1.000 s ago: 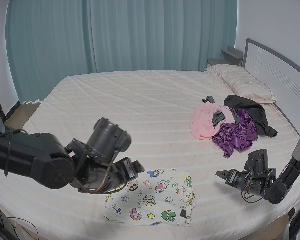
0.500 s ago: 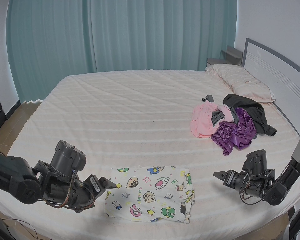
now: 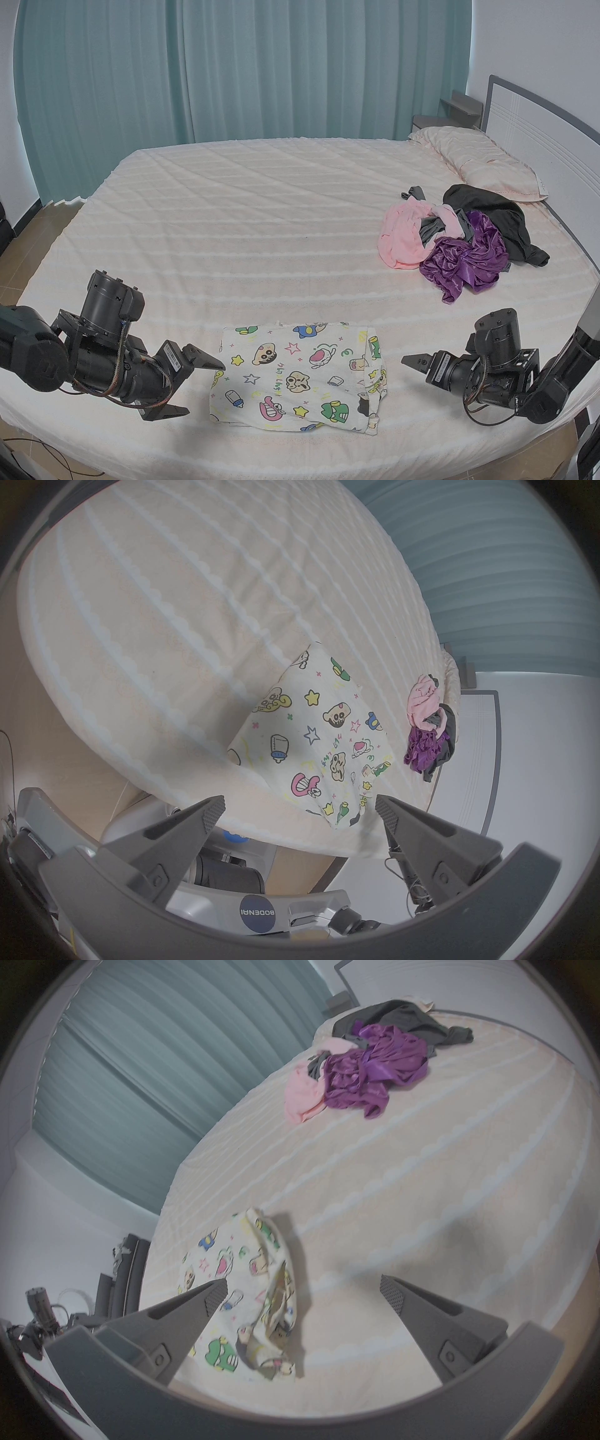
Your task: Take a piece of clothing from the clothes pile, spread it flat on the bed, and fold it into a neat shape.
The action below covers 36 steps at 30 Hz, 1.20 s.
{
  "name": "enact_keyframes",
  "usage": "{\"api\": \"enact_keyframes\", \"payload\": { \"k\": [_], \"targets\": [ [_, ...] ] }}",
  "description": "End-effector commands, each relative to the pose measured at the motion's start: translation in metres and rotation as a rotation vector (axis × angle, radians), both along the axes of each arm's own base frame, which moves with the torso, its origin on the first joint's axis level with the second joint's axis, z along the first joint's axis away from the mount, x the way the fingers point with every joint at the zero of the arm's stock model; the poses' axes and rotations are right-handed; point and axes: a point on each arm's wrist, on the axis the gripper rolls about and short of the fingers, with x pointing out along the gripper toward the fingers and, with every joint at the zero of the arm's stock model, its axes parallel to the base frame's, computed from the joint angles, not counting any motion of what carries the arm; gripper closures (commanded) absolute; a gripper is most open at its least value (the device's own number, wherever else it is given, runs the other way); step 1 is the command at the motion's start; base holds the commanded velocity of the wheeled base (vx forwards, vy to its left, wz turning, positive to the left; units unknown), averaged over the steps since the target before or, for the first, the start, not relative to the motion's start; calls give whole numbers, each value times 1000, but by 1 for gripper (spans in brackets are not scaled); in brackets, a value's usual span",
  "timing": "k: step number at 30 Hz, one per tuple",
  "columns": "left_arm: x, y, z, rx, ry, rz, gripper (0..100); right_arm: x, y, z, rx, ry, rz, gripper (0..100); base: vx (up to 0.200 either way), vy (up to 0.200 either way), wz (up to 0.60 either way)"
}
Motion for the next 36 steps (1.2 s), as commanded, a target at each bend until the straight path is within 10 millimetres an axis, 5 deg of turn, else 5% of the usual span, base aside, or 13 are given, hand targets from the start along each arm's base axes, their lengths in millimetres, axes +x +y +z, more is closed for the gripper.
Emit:
{"api": "enact_keyframes", "payload": {
  "k": [1,9,36],
  "targets": [
    [2,4,-1,-5,5,14,0,-7,10,-2,15,19,63,0,0,200,0],
    [3,5,-1,-6,7,20,0,-24,25,-6,29,62,188,0,0,200,0],
    [4,5,-4,3,17,16,0,-34,34,-38,22,165,322,0,0,0,0]
  ]
}}
